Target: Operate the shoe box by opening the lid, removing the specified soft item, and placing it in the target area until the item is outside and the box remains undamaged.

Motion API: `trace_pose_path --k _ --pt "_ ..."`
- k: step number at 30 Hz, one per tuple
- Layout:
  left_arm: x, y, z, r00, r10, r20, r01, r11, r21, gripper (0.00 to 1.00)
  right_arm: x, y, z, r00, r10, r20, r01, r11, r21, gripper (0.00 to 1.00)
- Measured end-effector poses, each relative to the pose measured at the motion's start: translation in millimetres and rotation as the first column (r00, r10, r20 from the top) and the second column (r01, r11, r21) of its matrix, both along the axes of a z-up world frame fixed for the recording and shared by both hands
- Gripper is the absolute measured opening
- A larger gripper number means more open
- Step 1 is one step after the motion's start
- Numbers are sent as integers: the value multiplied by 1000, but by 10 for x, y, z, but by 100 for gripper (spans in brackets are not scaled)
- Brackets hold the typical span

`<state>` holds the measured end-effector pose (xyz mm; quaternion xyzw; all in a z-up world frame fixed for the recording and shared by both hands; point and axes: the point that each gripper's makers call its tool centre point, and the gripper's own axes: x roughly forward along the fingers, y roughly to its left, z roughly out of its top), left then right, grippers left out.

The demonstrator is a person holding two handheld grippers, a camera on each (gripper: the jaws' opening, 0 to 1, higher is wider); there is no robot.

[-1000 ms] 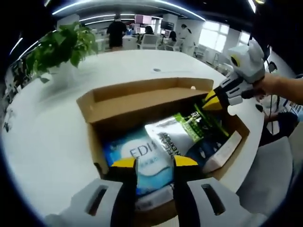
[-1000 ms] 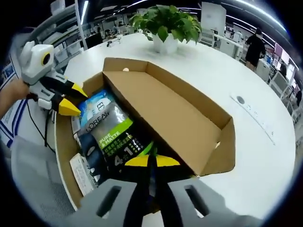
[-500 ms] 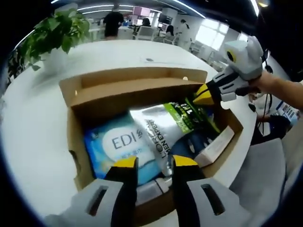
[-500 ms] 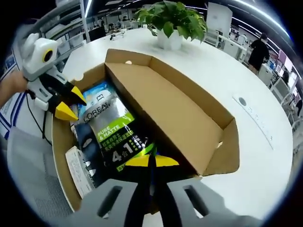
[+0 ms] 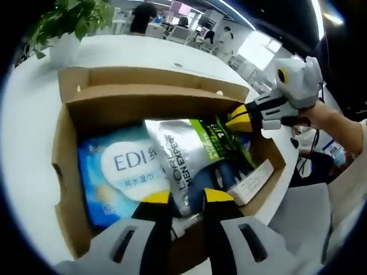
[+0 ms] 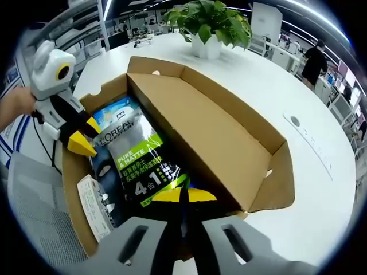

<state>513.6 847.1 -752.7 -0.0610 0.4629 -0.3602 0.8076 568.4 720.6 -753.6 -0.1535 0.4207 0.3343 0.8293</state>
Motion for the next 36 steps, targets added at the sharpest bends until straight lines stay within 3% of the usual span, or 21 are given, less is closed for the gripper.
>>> trace_pose_path --k 4,12,22,36 --pt "33 0 64 1000 30 -1 -30 999 -32 0 -5 6 12 1000 -29 -8 29 999 18 0" --pt "6 -24 69 1000 5 18 -5 1000 9 0 -17 6 98 997 -72 -12 72 995 66 0" --pt "42 -4 231 999 16 47 -16 1000 13 0 -22 26 215 996 -86 4 85 992 94 0" --pt "132 -30 495 994 11 113 -14 1000 20 0 4 -5 535 991 -123 47 114 981 154 0"
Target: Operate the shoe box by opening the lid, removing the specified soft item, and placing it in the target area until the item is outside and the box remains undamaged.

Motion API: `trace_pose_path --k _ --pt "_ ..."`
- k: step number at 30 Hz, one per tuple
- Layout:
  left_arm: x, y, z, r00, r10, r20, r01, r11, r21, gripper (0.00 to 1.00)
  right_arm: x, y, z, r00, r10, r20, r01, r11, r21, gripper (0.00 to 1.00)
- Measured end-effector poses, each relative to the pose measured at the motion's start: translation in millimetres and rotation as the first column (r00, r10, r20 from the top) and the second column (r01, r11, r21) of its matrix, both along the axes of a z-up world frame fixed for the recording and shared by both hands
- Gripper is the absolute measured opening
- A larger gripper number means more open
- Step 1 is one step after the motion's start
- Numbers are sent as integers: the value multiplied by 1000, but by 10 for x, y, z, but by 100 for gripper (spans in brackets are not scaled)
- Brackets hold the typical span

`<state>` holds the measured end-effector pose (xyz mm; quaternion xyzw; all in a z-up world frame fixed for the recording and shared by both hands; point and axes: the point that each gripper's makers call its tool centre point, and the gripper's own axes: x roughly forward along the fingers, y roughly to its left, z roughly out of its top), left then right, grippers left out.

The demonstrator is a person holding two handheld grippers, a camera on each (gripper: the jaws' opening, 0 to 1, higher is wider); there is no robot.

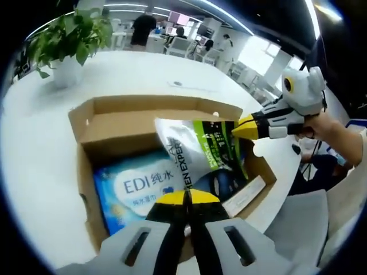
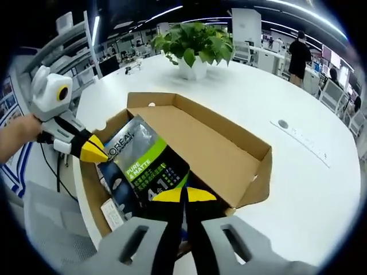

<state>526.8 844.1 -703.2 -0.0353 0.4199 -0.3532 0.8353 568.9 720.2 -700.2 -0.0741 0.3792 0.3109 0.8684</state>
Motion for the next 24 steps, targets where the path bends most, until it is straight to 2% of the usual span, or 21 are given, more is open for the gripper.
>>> trace_pose_path --k 12,24 --pt "46 -133 220 999 -22 45 22 1000 -2 0 24 -141 276 998 -33 49 32 999 23 0" --pt "40 -417 347 995 -66 72 67 998 -11 0 -8 -436 446 994 -74 76 73 997 22 0"
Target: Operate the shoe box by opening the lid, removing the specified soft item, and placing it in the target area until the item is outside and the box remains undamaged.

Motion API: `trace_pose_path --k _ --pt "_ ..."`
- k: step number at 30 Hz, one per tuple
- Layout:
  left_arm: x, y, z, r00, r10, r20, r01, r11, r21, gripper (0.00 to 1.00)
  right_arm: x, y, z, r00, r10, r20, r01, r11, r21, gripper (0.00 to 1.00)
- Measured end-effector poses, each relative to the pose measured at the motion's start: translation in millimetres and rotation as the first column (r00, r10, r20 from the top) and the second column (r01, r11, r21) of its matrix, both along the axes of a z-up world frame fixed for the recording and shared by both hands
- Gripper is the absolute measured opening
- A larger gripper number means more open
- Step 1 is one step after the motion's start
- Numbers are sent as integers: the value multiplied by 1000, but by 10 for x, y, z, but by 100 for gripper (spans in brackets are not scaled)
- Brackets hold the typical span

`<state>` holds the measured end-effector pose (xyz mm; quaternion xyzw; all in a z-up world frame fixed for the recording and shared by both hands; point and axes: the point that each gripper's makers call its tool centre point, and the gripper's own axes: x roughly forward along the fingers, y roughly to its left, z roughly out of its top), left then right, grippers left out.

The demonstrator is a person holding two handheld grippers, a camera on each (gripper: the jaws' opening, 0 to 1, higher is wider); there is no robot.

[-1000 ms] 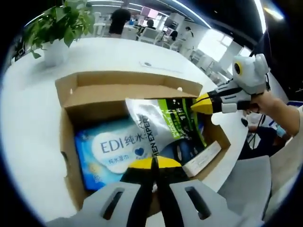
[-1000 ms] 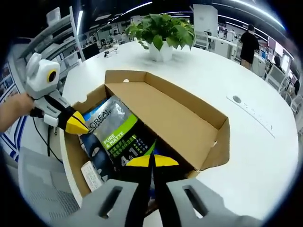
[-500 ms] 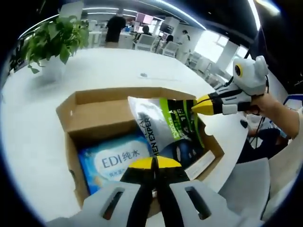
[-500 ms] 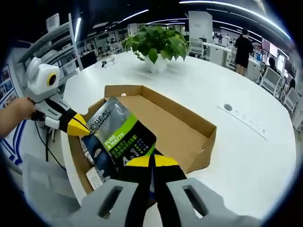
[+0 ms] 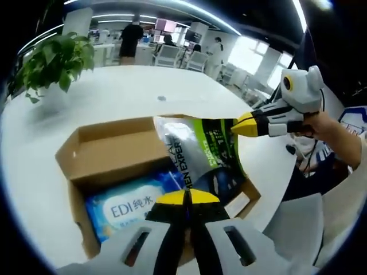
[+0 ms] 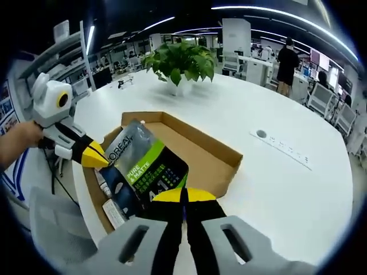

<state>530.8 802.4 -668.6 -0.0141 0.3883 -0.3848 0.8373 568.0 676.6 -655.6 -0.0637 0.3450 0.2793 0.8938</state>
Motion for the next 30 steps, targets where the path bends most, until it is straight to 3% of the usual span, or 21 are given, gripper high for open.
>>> trace_pose_path --k 30 --pt "-36 -814 -92 992 -122 10 122 993 0 0 -97 -867 -68 990 -135 -27 134 991 -29 0"
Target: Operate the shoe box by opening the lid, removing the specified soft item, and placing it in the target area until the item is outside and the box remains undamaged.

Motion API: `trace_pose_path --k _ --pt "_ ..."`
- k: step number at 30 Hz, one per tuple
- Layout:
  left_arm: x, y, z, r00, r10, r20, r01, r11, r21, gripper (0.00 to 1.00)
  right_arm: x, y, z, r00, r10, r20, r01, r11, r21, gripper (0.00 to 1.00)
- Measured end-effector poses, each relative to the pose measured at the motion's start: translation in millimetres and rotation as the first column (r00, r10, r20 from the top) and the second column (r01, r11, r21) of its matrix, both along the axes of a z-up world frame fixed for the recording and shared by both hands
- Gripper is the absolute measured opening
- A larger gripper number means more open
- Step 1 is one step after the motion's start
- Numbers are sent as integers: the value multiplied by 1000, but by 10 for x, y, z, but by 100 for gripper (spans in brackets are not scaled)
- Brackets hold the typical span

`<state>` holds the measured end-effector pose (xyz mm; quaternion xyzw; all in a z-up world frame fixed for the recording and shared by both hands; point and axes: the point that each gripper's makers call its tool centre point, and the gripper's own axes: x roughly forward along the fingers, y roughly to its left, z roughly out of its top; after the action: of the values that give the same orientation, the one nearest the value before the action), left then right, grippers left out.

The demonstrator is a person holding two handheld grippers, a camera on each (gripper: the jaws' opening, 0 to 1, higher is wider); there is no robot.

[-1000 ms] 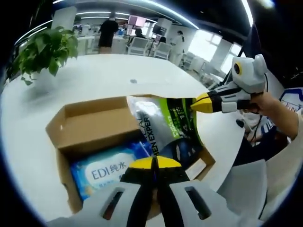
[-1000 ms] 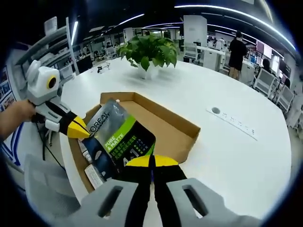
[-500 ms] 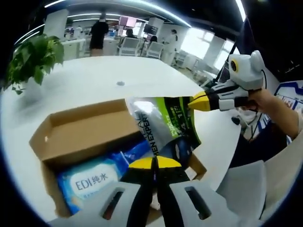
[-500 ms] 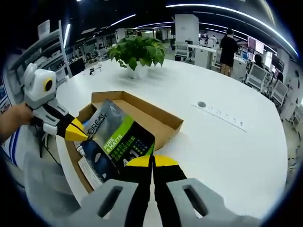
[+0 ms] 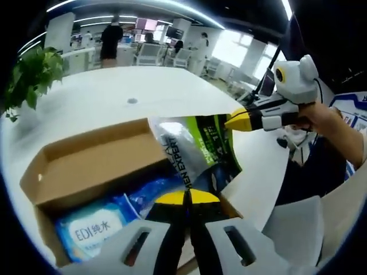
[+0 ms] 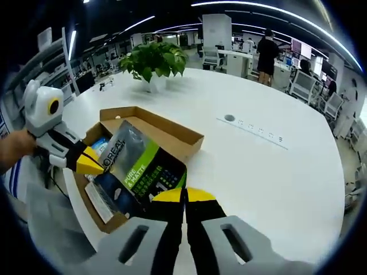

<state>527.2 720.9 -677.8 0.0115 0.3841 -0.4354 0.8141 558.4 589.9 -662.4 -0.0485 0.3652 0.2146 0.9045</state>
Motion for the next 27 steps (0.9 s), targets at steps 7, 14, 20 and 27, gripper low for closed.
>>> trace_pose_path --k 7,14,20,27 --pt "-8 -183 -18 999 -31 7 31 1000 4 0 -7 -170 -39 1000 -30 -8 30 1000 -6 0" --pt "-37 -351 -51 998 -60 2 60 998 6 0 -27 -338 -83 998 -55 -18 55 998 -12 0" --pt "-66 -505 -72 996 -86 -3 86 996 4 0 -52 -490 -111 997 -76 -26 76 997 -20 0" --pt "-66 -688 -95 993 -114 -7 114 993 1 0 -68 -680 -158 994 -106 -35 105 994 -29 0"
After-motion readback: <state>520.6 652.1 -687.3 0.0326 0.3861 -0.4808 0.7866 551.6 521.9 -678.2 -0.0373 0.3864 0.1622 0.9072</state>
